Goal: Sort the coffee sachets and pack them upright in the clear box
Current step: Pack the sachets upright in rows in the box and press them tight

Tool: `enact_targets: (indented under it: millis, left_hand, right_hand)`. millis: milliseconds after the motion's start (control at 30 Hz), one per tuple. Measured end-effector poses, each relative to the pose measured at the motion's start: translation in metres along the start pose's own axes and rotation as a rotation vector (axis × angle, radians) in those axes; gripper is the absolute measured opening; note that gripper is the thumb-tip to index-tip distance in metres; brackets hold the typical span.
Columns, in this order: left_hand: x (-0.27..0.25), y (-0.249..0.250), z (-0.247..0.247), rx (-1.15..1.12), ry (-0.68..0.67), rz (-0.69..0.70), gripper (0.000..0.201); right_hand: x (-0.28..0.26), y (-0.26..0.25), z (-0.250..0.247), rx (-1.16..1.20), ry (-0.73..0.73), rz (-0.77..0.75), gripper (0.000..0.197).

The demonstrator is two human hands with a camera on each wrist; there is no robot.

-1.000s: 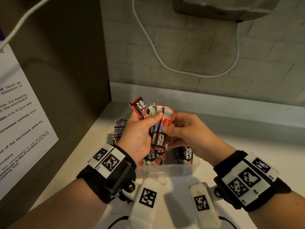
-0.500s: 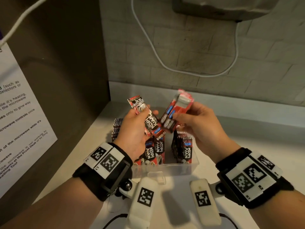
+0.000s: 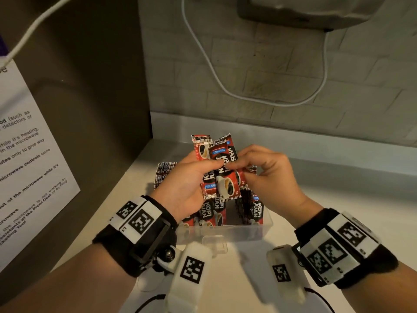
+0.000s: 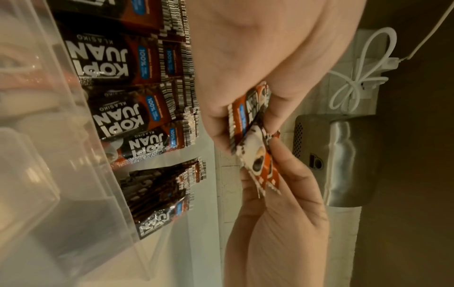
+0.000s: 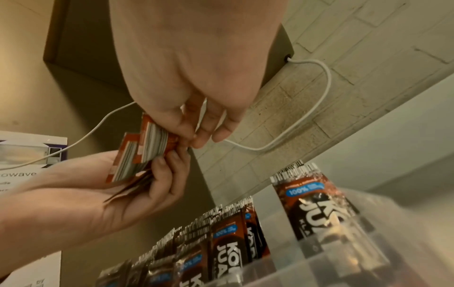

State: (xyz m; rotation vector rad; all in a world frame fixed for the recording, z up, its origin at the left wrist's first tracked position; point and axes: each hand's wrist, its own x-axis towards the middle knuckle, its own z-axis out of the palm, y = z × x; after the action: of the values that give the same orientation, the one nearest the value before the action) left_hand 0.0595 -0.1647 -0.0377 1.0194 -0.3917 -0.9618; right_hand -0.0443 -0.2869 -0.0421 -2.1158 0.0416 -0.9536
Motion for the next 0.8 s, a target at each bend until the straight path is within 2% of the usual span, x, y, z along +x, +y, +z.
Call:
enact_targets:
  millis: [67,167,233,333,433,500,567,700,800]
  left_hand:
    - [0.000,-0.001,0.001,-0.012,0.023,0.029,0.029]
    - [0.002,0.000,0.003,-0.047,0.075,0.073,0.025]
    - [0.002,-0.001,0.006,-0.062,0.105,0.100,0.029]
    - [0.002,-0.005,0.010,-0.041,0.102,0.093,0.034]
    - [0.003,-0.005,0.008,-0.059,0.058,0.021,0.032]
    - [0.004,-0.004,0.006,-0.103,0.040,-0.020,0.039]
    - [0.005,-0.003,0.004,-0.112,0.028,-0.017,0.042]
    - [0.001,0.002,0.001,-0.008,0.013,0.007,0.035]
    - [-0.001,0.008,-0.006,0.104,0.005,0.016,0.025]
  right_hand:
    - [0.000,-0.003,-0.001,0.076,-0.022,0.090,0.031]
    - [-0.001,-0.011,0.000,0.357,0.025,0.317,0.031]
    - [-0.002,-0.014,0.004,0.341,0.027,0.418,0.041]
    - [-0.004,-0.016,0.009,0.248,-0.004,0.436,0.032]
    - [-0.006,-0.014,0.010,0.253,0.017,0.461,0.025]
    - [-0.006,-0.012,0.011,0.242,0.033,0.493,0.023]
    - [-0.004,-0.009,0.012,0.255,0.074,0.518,0.020]
    - [0.007,-0.009,-0.004,0.391,0.215,0.543,0.020]
    - [0.013,-0.013,-0.023,0.463,0.120,0.480,0.017]
